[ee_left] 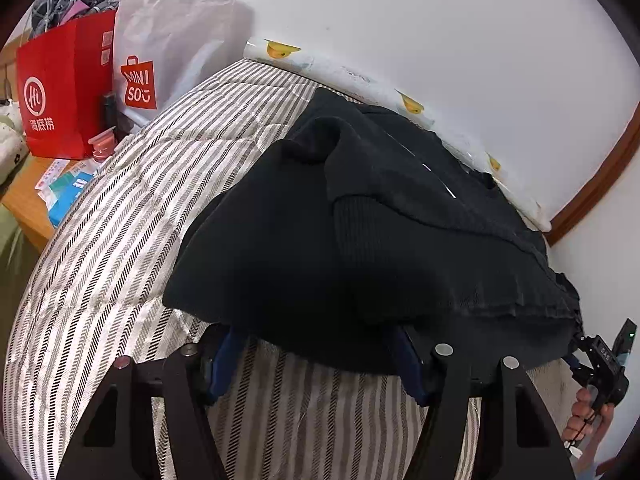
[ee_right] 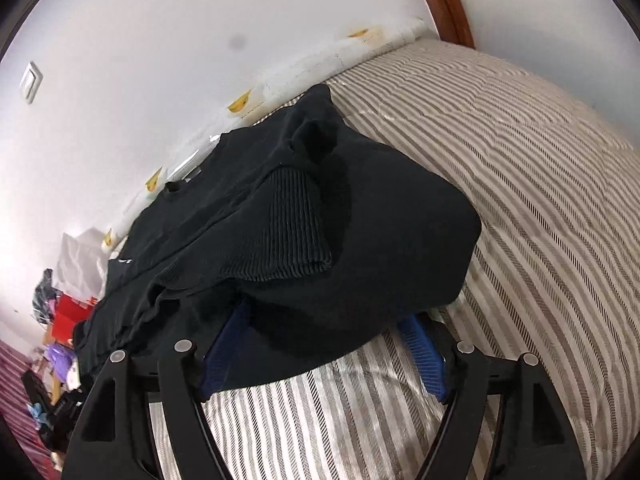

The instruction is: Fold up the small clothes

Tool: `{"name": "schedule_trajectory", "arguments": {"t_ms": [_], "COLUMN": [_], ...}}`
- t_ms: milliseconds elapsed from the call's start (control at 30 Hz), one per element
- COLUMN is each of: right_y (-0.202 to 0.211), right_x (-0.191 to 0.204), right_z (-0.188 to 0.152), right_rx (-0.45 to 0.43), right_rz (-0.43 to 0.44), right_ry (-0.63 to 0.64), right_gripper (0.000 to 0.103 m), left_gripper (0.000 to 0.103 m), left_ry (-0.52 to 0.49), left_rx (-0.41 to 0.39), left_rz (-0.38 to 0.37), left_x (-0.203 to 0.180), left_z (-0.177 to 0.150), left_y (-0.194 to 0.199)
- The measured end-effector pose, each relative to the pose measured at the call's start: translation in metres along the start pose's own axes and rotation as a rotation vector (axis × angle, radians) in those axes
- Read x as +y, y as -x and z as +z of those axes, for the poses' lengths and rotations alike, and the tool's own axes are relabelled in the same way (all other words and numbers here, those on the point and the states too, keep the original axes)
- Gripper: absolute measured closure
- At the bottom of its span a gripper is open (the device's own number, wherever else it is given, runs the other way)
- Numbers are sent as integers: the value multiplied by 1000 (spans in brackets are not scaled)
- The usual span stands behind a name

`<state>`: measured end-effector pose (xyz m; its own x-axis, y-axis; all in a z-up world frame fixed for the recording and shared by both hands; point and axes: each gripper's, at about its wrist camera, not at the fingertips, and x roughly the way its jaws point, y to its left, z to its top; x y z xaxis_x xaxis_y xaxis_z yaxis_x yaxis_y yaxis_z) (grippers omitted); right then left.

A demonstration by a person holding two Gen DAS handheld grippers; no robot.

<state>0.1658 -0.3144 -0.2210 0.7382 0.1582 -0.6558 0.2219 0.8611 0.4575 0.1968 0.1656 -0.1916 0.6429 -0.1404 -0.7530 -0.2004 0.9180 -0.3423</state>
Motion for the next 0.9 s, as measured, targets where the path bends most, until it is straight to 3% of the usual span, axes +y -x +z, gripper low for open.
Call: {"name": "schedule_trajectory", "arguments": {"t_ms": [33, 67, 100, 133, 167, 200, 300, 533, 900], "right_y": [-1, 0, 1, 4, 6, 8, 15, 46, 102], "right_x": [1, 1, 1, 0, -1, -4, -11, -8, -32], "right_z": [1, 1, 2, 3, 4, 5, 4, -9, -58], "right_rx": [-5, -8, -11, -25, -33, -34, -25, -33, -15], "right_rz": [-1, 13, 34, 23, 20, 49, 100, 104, 77], "right_ry": [4, 6, 4, -2, -2, 5, -4, 66, 85], "right_gripper": [29, 39, 59, 71, 84, 87, 90, 91, 91], "left_gripper": [52, 58, 72, 82, 85, 90, 94, 95, 95], "left_ry": [0, 2, 5, 4, 0, -4, 30, 43, -27], "left_rx": [3, 7, 7, 1, -8, -16, -23, -22, 2], "left_rz": [1, -3, -10, -5, 5, 9, -21, -30, -27], "left_x": [-1, -2, -3, -3, -3, -3, 4, 6, 1], "left_z": [0, 0, -1, -1, -1, -2, -3, -17, -82], "left_y": [-1, -1, 0, 1, 3, 6, 14, 35, 86]}}
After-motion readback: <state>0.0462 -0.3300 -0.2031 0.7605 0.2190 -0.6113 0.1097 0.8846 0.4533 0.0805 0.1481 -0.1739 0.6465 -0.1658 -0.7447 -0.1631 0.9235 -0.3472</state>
